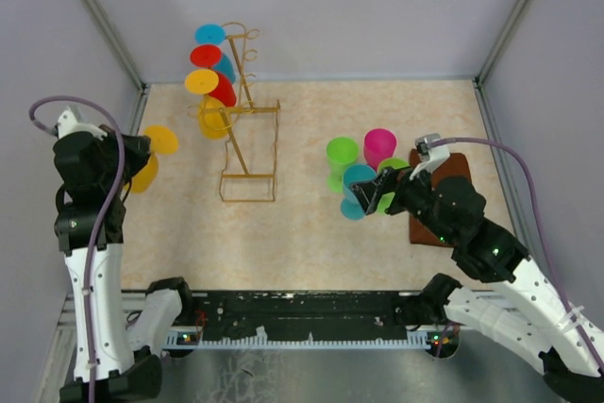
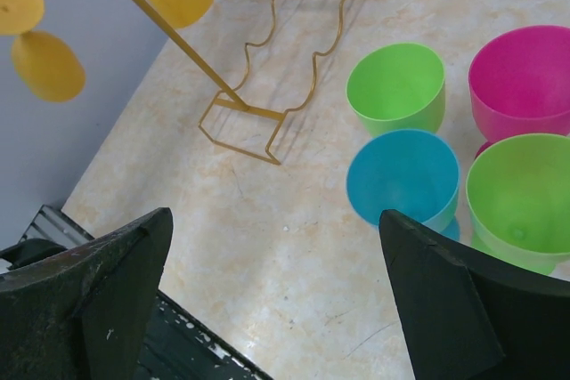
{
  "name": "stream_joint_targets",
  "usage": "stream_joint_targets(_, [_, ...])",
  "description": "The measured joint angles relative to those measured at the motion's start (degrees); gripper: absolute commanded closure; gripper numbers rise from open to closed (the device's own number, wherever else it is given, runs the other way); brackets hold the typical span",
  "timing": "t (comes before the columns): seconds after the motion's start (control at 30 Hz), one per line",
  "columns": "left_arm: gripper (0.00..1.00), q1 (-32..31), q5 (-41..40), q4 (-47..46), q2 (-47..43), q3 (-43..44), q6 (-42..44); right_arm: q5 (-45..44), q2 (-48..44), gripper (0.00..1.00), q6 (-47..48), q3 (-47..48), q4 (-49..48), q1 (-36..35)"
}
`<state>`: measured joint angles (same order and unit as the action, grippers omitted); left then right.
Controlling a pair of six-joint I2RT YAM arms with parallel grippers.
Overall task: Take the wine glass off the wine glass rack
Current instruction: Place the wine glass at the center of the board.
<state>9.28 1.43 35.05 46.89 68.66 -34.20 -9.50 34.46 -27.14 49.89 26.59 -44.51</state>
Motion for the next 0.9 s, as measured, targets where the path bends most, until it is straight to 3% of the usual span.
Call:
stream_joint_targets(0.13, [1.00,-0.96,0.63,2.56,-1.73,-4.59,2.69,0.11,-1.11,0.01,-0.28,0.00,0.22,0.00])
stream_joint_targets(0.4, [1.00,-2.36,17.31,9.66,-0.76,-11.78,12.31,0.74,-0.85,0.01,-1.55,0.00,-0.17,0.00])
stream_joint_targets(0.53, [1.00,-7.93,22.58,14.21,-0.81,-11.34,17.38,2.01,0.20,0.01,-2.12,-0.42,-1.38,0.00])
stream_joint_targets(0.9, [1.00,-26.75,47.82,17.07,0.20,-14.43,27.30,11.10,4.85,0.01,-6.36,-3.50,-9.60,0.00])
